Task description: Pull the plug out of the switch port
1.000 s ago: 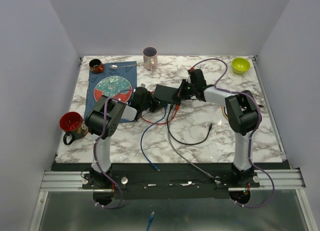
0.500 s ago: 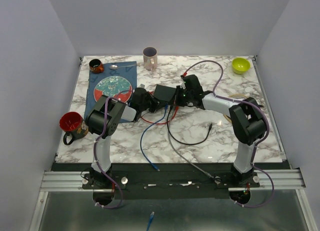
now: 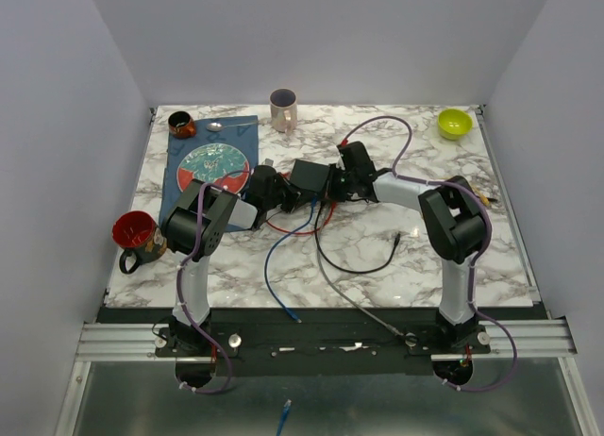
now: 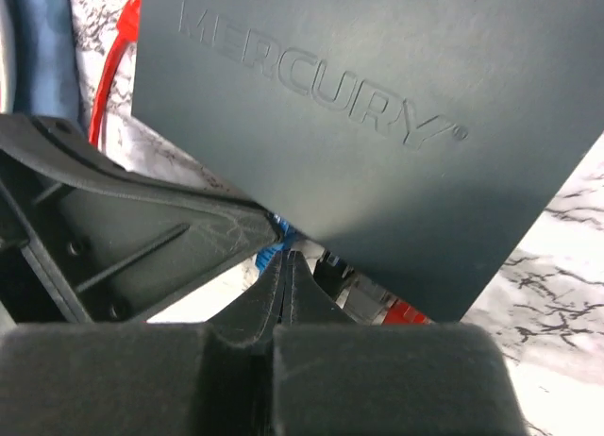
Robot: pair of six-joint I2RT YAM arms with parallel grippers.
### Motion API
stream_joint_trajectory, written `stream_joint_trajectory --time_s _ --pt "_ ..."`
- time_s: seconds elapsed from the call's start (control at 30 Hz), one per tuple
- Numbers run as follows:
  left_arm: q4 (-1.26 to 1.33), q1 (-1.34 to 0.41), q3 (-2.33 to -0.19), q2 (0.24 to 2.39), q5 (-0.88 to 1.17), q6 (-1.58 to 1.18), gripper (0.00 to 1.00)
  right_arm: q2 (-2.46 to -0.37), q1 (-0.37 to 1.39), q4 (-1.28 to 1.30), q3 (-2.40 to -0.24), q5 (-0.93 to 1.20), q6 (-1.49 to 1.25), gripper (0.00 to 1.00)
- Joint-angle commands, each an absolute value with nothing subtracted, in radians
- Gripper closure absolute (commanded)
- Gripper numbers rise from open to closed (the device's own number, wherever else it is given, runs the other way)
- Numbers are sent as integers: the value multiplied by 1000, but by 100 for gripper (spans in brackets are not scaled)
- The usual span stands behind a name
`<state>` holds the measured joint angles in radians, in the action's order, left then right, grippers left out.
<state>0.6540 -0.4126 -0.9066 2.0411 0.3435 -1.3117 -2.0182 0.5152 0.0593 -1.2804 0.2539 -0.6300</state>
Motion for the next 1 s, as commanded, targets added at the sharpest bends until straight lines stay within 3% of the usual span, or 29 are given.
stream_joint_trajectory --time_s 0.0,0.97 --pt "621 -400 -877 2066 330 -1304 100 -2054 512 98 -1328 206 -634 99" --pt "575 -393 -733 1896 348 -1220 100 -2025 509 106 -1358 175 -632 99"
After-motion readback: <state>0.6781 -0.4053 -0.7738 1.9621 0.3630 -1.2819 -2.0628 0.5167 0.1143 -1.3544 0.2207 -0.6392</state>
